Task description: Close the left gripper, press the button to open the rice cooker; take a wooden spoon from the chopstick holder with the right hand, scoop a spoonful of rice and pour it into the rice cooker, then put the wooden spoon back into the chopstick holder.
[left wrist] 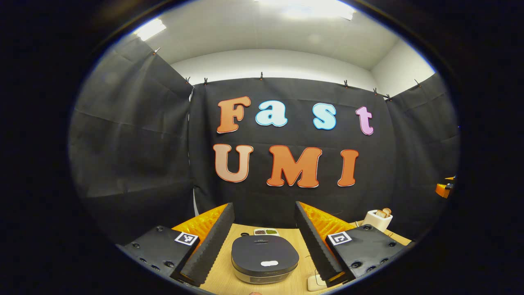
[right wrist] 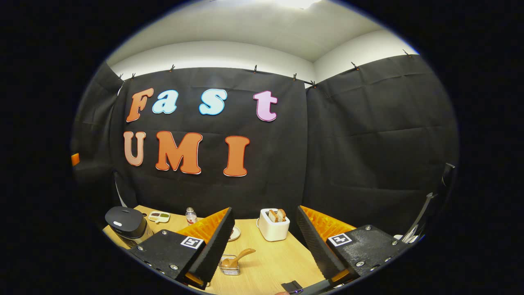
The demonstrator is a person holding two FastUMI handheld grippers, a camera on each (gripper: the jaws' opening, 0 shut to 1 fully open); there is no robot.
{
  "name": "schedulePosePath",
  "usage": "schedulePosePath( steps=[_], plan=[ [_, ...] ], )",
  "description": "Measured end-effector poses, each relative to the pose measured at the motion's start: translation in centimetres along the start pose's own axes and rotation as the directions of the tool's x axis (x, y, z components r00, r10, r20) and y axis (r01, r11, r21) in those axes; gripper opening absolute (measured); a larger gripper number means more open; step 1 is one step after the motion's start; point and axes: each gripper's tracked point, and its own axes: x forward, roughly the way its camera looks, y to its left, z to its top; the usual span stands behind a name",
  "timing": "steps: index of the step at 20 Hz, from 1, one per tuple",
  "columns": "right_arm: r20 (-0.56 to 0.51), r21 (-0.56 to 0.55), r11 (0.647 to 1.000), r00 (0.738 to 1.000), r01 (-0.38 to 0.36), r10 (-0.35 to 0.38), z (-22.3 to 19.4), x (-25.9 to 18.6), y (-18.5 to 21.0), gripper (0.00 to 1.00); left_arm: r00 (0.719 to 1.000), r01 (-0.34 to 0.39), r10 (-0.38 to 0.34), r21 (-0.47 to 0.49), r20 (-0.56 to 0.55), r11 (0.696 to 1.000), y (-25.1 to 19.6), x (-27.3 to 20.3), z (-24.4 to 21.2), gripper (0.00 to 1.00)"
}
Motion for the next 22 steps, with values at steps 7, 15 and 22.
schedulePosePath(
  steps=[7, 15, 22],
  plan=[
    [-0.009, 0.043, 0.999, 1.0, 0.007, -0.006, -0.2, 1.3, -0.2, 1.0, 1.0, 0.004, -0.004, 0.002, -0.021, 1.0, -0.2, 0.7, -0.5, 0.97],
    [-0.022, 0.04, 0.999, 0.999, -0.033, 0.034, -0.7, 2.4, 1.1, 1.0, 0.998, -0.014, 0.016, 0.026, -0.06, 1.0, -0.5, 1.0, -1.8, 0.52],
    [-0.028, 0.042, 0.997, 0.997, -0.068, 0.069, -0.8, 2.8, 1.6, 1.0, 0.999, 0.002, -0.001, 0.023, -0.048, 1.0, -1.8, 0.7, -1.5, 0.07]
  ],
)
